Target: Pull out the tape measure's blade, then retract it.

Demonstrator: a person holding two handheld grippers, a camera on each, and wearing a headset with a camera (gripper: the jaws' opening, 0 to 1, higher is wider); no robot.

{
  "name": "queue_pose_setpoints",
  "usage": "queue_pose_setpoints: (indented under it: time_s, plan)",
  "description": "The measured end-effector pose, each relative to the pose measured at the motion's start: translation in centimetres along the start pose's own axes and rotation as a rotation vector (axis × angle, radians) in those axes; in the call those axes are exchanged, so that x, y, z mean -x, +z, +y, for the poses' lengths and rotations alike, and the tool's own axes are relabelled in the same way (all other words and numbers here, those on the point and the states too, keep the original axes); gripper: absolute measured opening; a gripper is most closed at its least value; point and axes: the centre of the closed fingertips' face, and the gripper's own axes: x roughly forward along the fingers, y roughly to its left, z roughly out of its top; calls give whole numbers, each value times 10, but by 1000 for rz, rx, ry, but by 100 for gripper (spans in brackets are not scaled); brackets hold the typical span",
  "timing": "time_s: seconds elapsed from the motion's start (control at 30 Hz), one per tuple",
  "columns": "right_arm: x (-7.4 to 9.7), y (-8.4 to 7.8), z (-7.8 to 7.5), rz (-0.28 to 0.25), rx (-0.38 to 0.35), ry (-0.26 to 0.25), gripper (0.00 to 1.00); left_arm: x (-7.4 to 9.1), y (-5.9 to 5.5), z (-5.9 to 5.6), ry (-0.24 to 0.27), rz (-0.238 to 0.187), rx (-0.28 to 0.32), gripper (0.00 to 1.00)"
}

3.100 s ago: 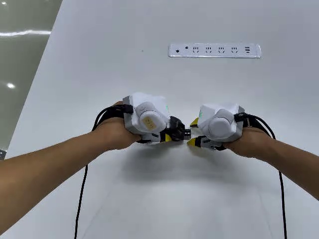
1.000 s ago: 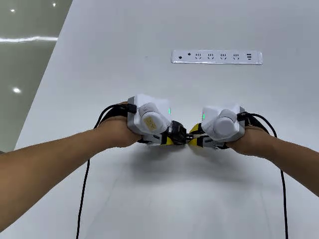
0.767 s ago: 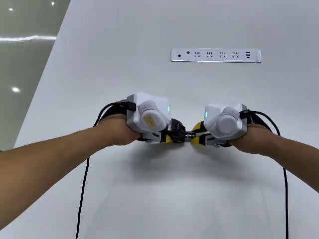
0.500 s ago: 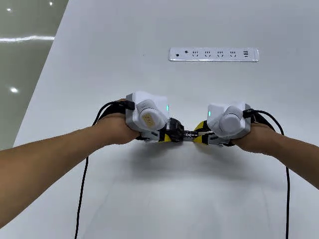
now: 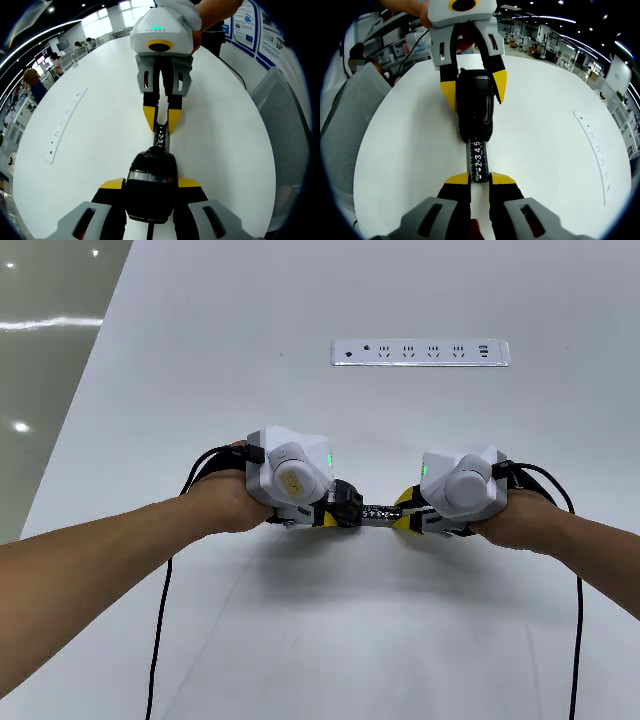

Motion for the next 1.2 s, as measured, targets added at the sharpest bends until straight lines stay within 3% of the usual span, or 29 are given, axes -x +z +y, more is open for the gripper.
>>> queue_pose_setpoints:
  time_s: [1.2]
  plan:
    - [25, -34, -2, 28, -31, -9, 12, -1, -1, 1, -5, 18, 5, 33]
